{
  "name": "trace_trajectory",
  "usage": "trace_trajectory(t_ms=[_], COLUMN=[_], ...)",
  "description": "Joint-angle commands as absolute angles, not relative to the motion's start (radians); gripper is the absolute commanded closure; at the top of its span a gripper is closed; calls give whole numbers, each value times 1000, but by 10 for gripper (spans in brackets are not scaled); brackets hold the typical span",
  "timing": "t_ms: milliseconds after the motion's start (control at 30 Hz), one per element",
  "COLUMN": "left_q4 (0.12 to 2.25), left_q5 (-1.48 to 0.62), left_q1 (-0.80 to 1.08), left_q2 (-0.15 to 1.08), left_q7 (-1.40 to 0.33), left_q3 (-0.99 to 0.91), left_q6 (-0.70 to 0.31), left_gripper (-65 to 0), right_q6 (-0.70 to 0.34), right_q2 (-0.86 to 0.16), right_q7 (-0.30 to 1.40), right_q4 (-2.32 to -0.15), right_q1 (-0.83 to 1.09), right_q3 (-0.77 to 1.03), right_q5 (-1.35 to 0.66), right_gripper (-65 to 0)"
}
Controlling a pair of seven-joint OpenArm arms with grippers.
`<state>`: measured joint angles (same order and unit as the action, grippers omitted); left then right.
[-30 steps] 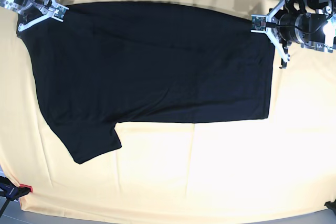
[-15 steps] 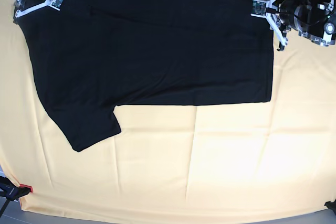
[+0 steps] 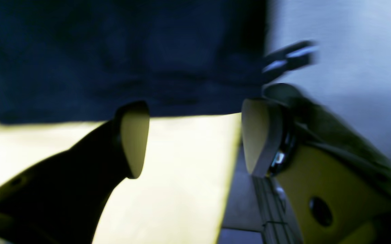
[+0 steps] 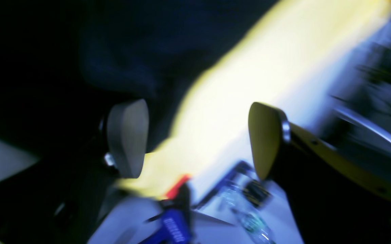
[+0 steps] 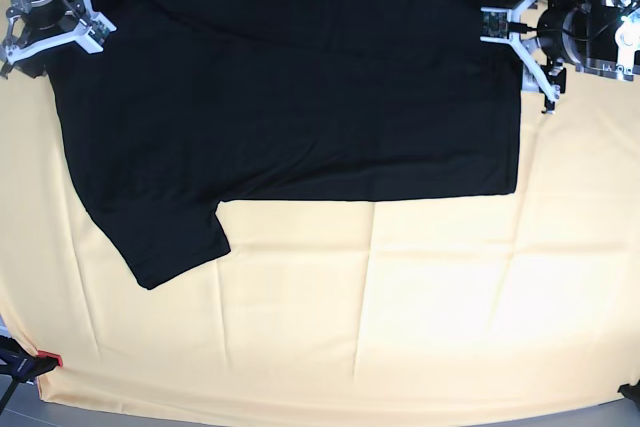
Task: Fold the T-shirt properly
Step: 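Pull the shoulder edge with both grippers to straighten the shirt, then move both grippers to the shirt's side edge and grasp it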
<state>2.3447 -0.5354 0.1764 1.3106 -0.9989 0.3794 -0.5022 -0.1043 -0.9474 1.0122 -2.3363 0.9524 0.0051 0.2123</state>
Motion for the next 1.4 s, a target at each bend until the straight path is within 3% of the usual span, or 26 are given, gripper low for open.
trace_trajectory(t_ms=[0,200,433,667,867,1000,1200,1367], left_q4=[2356,2344,2219,2081,1924,1726,1325,1138], left_q5=[-496,-267,-60,-128,-441,-702,-896,-1015], left_q1=[168,168,149,149,148,110,-36,-146], left_q2=[1330,1309,1148,890,648,525,490,490], left_q7=[-968,-924,-916,-901,-837,-838,-908,-1031], left_q3=[370,370,319,-20,-375,-522,-545,-477], left_q6=[-466,-191,47,124,-33,-263,-442,-532], left_gripper=[-435,-435,-435,-435,-435,-435,-435,-435], right_q6=[-68,86,63,41,-35,-66,-80,-79], right_q2=[-962,-962,-959,-959,-959,-958,-959,-959], right_q7=[1007,894,846,822,822,822,819,818], right_q4=[-2350,-2350,-2310,-2142,-1963,-1900,-1893,-1893], right_q1=[955,945,776,627,507,450,418,418], right_q3=[22,120,209,210,210,210,209,209], right_q5=[257,253,70,-12,-130,-168,-187,-187], right_gripper=[-475,-475,-475,-476,-476,-476,-476,-476])
